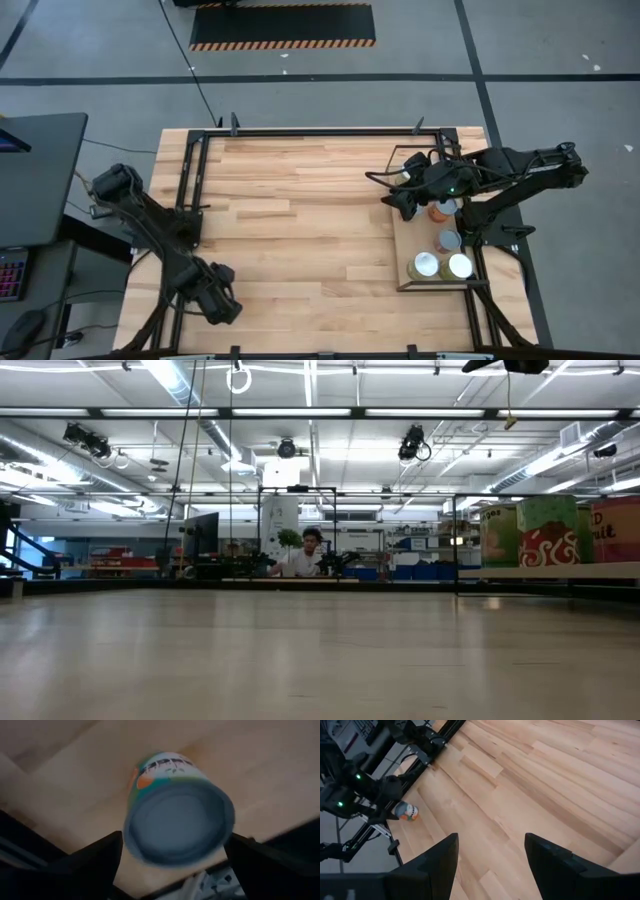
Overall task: Pick and place cans onto a shelf
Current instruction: Put the small canned oranges on the shelf
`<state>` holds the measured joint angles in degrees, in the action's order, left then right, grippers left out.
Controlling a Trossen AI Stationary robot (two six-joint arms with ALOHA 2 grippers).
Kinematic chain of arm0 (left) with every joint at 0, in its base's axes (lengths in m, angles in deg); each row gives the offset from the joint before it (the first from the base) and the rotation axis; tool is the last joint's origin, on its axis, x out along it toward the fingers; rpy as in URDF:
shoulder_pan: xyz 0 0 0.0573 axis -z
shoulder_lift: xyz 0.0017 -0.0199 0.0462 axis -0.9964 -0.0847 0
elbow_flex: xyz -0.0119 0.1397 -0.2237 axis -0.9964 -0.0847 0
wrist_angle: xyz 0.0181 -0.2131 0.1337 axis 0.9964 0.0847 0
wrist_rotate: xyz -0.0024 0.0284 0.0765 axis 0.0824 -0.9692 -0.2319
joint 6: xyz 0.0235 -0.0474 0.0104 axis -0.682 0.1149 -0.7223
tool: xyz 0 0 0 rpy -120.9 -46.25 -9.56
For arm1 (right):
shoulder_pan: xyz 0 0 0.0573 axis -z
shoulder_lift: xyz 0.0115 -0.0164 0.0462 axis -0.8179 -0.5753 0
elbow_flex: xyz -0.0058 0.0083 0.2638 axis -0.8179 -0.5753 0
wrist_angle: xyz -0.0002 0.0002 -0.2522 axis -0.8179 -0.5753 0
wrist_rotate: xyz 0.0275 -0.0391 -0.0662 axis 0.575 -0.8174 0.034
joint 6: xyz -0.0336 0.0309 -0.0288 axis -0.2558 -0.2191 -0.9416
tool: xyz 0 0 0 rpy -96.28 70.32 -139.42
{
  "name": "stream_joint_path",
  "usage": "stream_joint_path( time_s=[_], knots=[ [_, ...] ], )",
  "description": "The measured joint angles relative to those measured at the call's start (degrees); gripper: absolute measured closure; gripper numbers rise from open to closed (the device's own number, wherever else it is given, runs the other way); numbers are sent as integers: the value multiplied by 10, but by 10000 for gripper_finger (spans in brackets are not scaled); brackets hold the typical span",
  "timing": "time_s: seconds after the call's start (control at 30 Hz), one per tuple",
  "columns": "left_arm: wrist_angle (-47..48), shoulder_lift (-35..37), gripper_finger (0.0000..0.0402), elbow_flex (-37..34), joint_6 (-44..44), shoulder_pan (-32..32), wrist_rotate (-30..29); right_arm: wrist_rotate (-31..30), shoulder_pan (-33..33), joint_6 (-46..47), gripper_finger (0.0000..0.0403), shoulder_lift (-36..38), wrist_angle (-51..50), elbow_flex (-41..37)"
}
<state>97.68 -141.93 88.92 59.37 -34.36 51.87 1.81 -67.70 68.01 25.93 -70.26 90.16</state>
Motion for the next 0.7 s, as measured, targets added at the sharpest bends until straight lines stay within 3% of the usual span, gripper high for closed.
stream_joint_path(
  time_s=[0.13,0.27,0.4,0.53,0.7],
  knots=[
    [-9,-30,47,0,-1,0,-2,0,0,0,168,0,0,0],
    [-20,-52,49,0,-1,-8,-42,-2,0,0,168,0,1,0],
    [-32,-61,74,0,-18,-28,-71,-2,0,-1,168,0,5,0],
    [-69,-60,116,0,-80,-61,-100,-2,0,-33,168,0,5,0],
    [-94,-61,118,29,-175,-120,-160,-12,-7,-36,168,0,5,0]
  ],
)
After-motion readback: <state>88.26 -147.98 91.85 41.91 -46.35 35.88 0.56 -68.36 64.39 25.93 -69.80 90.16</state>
